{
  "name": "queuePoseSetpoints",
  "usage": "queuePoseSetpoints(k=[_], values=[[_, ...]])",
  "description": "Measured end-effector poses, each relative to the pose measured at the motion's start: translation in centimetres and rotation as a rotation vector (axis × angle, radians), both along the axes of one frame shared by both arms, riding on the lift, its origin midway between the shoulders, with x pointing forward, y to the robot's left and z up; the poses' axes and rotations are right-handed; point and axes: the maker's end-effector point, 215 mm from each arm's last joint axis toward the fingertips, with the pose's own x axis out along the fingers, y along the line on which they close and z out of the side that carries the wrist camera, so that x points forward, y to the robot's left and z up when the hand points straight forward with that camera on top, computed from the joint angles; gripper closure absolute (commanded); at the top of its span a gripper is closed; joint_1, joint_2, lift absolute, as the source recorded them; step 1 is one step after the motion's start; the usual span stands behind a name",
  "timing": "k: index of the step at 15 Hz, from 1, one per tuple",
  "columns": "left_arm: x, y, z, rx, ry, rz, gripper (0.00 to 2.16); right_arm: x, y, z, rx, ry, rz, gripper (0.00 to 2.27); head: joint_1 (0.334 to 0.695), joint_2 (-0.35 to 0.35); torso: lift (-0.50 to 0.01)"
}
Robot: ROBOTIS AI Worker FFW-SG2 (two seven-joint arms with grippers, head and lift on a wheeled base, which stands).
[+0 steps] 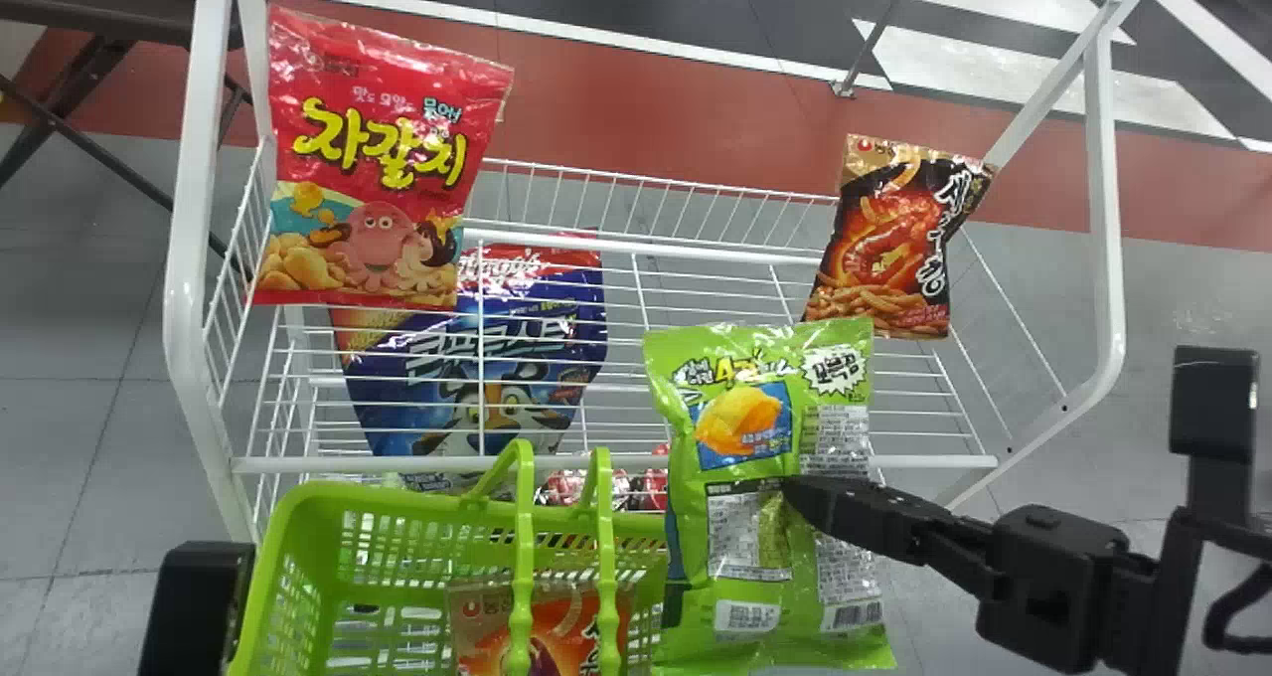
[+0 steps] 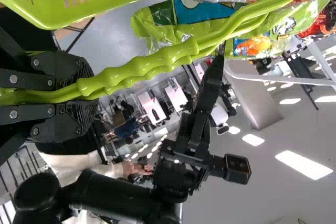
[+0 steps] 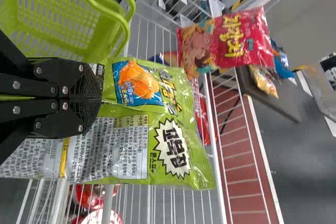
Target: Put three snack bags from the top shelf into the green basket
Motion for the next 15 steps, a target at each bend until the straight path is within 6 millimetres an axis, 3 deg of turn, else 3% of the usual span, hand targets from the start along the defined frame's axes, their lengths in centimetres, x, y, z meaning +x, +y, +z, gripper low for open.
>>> queuePoseSetpoints(k=[6,10,15], values=[[0.6,0.3,0.1,-0.011,-0.009,0.01,1.41,-4.2,5.6,-5.5,0.146,0.196,0.085,2.24,0.695,-0.35,-0.046],[0.6,0.1,0.4,-0.016,-0.012,0.006,1.41,-5.7,8.3,-8.7,0.195,0.293,0.126,2.25,0.695,-0.35,-0.046],[0.2,-0.1,0.6,-0.019,-0.011,-0.005,1.41,-8.1,12.1,-14.6,0.227,0.458,0.197,2.24,0.695,-0.35,-0.046]])
